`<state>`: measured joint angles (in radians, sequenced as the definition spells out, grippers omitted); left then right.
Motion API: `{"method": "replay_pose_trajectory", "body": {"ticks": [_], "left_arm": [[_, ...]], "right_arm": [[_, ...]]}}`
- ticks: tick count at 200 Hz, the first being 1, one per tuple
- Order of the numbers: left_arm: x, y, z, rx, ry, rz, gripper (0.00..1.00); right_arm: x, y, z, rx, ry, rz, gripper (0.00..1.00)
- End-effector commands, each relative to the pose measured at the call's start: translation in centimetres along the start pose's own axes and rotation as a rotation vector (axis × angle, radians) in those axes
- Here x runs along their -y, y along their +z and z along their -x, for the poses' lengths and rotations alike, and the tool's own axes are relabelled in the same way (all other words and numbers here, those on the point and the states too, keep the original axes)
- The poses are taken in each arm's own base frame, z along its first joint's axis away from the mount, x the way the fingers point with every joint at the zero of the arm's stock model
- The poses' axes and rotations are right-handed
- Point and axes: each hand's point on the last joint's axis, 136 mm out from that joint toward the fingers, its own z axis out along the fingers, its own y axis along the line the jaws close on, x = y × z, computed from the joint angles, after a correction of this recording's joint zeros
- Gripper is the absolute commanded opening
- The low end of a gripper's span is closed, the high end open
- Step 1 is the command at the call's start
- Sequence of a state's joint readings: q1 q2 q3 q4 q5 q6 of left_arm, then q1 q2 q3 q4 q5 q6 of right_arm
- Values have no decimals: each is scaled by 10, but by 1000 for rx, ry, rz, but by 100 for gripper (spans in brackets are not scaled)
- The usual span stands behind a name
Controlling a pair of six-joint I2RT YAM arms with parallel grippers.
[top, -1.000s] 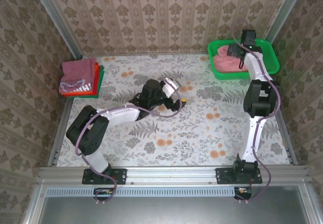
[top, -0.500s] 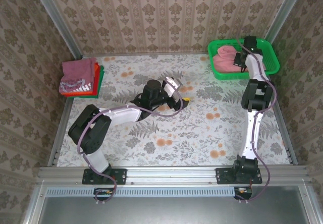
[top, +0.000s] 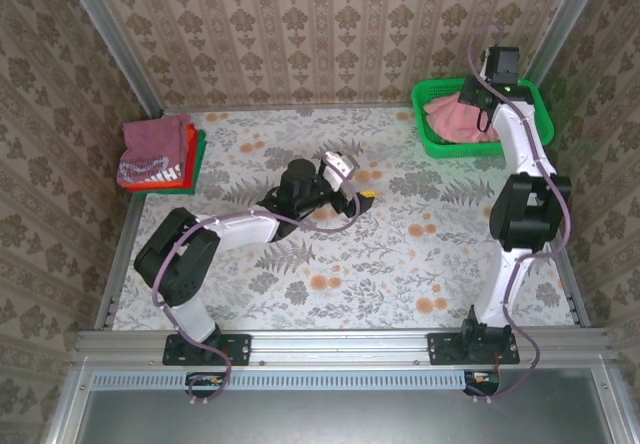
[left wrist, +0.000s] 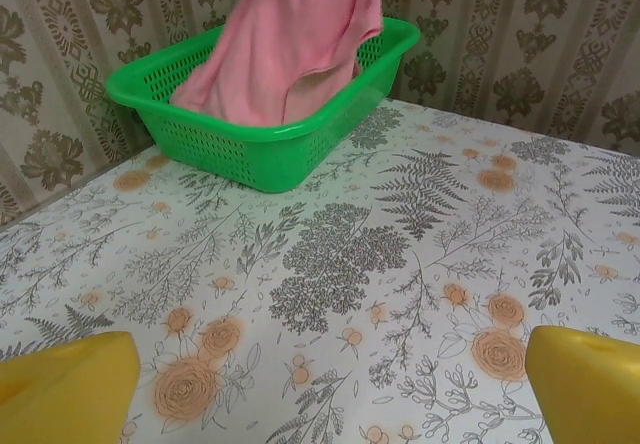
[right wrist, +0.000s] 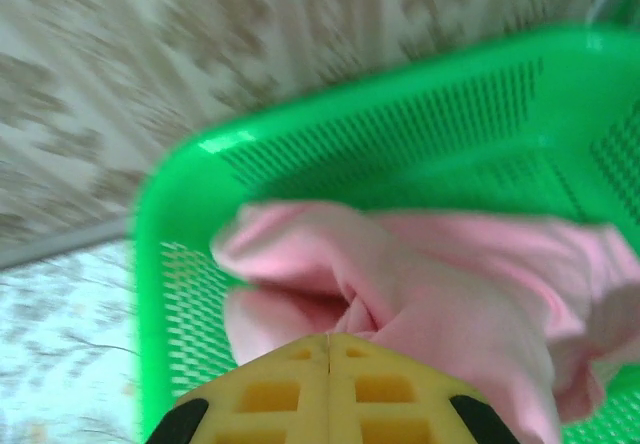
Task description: Fold and stack the t-shirts
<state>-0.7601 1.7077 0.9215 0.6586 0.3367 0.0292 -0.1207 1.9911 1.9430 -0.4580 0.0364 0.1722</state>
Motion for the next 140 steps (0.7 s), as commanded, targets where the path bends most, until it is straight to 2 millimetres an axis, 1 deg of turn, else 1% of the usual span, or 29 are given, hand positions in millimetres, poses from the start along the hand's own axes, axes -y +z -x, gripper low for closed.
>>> {"method": "replay_pose_trajectory", "body": {"ticks": [1, 14, 41, 54, 71, 83, 100, 122, 136, 140], "left_arm": [[-9, -16, 19, 70, -10, 36, 100], [-14, -23, 17, 72, -25, 49, 100], [-26, -37, 9, 67, -54, 80, 100], [-32, -43, 7, 70, -69, 96, 100], [-41, -53, 5, 75, -86, 122, 100], [-47, -61, 4, 78, -93, 145, 100], [-55, -72, -2, 71, -104, 180, 100], [-63, -85, -6, 70, -120, 210, 100], [-69, -95, -8, 71, -127, 232, 100], [-70, -97, -9, 69, -129, 240, 100]], "right_arm": [[-39, -58, 53, 227, -30, 84, 0], [-60, -87, 65, 292, -61, 125, 0], [-107, -144, 80, 406, -123, 232, 0], [-134, -169, 82, 434, -156, 302, 0], [-168, -198, 79, 454, -199, 403, 0], [-188, -214, 77, 459, -215, 470, 0], [-211, -231, 71, 451, -226, 561, 0], [-240, -248, 64, 422, -222, 680, 0], [-260, -254, 57, 394, -231, 745, 0], [-265, -253, 54, 382, -233, 760, 0]]}}
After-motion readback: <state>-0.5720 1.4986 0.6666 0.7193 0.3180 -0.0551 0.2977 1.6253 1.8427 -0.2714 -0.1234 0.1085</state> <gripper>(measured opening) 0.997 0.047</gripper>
